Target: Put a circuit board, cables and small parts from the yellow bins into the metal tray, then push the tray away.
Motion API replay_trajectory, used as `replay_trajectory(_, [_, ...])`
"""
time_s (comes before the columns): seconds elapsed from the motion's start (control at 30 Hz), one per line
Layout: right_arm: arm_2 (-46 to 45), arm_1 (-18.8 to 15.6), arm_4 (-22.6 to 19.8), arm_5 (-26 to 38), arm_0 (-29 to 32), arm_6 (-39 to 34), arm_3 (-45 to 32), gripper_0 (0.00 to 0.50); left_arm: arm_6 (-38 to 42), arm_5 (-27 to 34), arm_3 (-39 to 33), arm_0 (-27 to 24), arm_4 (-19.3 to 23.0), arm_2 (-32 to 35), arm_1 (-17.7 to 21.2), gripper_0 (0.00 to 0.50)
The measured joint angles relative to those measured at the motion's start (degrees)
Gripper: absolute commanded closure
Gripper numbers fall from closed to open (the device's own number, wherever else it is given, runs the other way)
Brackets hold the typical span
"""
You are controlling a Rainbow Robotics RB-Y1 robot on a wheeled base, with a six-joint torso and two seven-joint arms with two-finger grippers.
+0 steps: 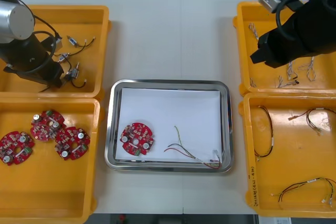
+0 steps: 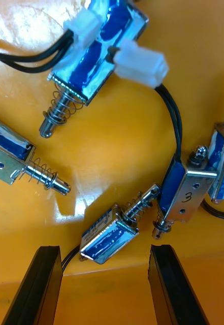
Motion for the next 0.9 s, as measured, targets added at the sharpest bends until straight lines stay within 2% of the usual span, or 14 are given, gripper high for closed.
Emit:
replay_trajectory(0.23, [-6.73,-0.07,0.42,0.0,-0.03,-0.01,5.5,0.0,0.0,-2.38,1.12,-0.02,0.28,-1.69,-0.02,0.0])
replay_trajectory(0.43, [-10.46,-0.07,4.05,0.0,-0.82,-0.01,10.11,0.0,0.0,-2.52,1.57,-0.06,0.39,-2.0,-0.02,0.0])
replay_trajectory(0.67, [-11.62,-0.08,8.27,0.0,-4.68,-0.01,18.8,0.0,-0.02,-2.68,1.94,-0.24,0.43,-2.01,-0.02,0.0])
replay_trajectory(0.9, [-12.66,-0.09,10.07,0.0,-7.55,-0.01,27.2,0.0,-0.03,-2.72,2.28,-0.36,0.52,-2.01,-0.02,0.0])
